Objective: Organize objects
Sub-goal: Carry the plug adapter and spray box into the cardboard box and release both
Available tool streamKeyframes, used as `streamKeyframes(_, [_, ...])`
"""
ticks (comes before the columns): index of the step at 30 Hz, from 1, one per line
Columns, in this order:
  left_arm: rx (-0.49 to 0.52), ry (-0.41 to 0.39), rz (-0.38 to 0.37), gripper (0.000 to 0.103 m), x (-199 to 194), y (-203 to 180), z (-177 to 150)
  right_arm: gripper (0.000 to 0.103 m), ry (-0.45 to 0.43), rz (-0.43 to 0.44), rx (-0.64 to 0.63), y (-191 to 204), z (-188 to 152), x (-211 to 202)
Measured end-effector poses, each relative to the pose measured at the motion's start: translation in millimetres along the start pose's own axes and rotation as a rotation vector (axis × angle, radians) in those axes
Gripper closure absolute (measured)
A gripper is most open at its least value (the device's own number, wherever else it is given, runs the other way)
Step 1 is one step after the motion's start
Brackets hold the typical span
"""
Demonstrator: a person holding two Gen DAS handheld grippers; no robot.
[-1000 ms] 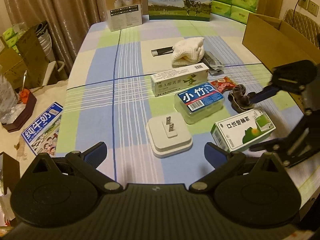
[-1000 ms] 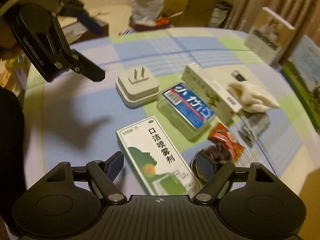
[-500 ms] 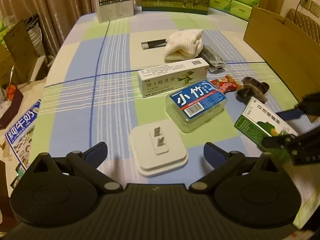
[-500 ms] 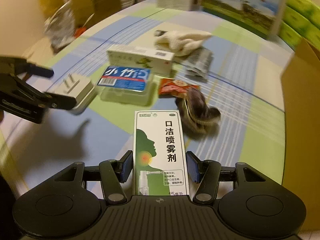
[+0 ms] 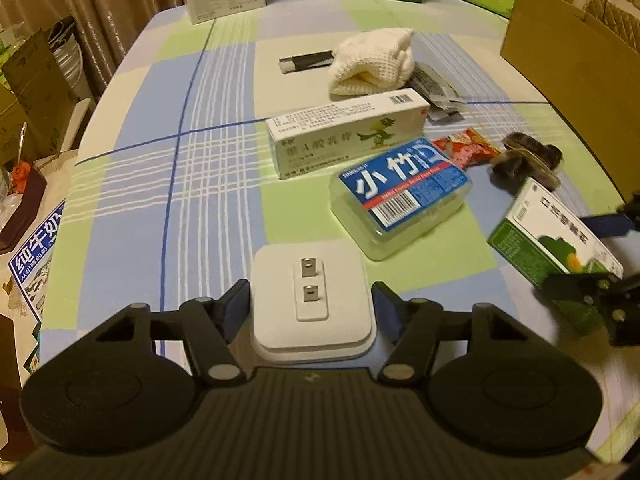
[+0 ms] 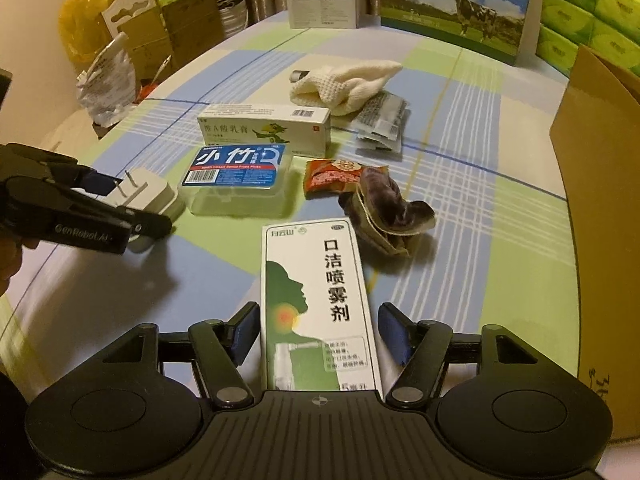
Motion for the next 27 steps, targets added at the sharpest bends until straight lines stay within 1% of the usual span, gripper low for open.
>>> streamKeyframes(3, [0.026,-0.002,-0.001,0.042,-1.8,-6.8,-4.4,0.041,0.009,0.003,-0.011,2.2,-0.5,4.4])
streamKeyframes(4, [0.029,-0.004,0.002,0.042,-1.9,-7.5,-5.0,0.043,0.014,0.001,-0.01,2.6,-1.7,6.3])
streamKeyframes(5, [0.027,-0.002,0.0,0.042,-1.9,-8.0,-5.1,0.049,0.009,-0.012,-0.011,2.3,-2.4,6.8])
streamKeyframes(6, [0.025,0.004,0.0,0.042,-2.1,-8.4,-5.2,0.05,0.006,-0.022,-0.022,3.0,-3.2,6.5])
streamKeyframes(8, [0.039,0.007,0.012,0.042,-5.1,-10.2,-5.1,0.05,0.007,-0.014,-0.006,2.8,-5.0,3.9])
streamKeyframes(12, [0.046,-0.024,0.009,0.042,-28.5,-17.4,-1.0,0.051,-0.032,-0.016,0.028,0.1,-6.0,-17.9])
streamKeyframes(15, [0.054,-0.053,0.0,0.042,-52.3,-29.9,5.5,0.051,-0.07,-0.019,0.066,-4.2,-7.9,-44.5])
streamKeyframes(19, [0.075,-0.101,-0.04,0.042,-86.0,-62.4,21.5,0.051,-0.13,-0.044,0.099,-18.6,-8.4,-90.1])
streamKeyframes(22, [0.106,-0.146,-0.075,0.042,-111.0,-95.1,38.9,0.051,-0.187,-0.085,0.132,-42.6,-4.6,-130.4])
streamKeyframes(27, [0.169,-0.212,-0.146,0.042,-142.9,-161.1,76.2,0.051,-0.271,-0.196,0.2,-104.7,0.0,-199.4])
Point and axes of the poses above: each gripper's, at about its wrist camera, not at the fingertips, and x roughly the way its jaws point, y to its left, z to its top, the point moved 10 cm from there along x, roughly the way its jaws point, and after that the axes turned 5 degrees about y, right-handed, at the moved point
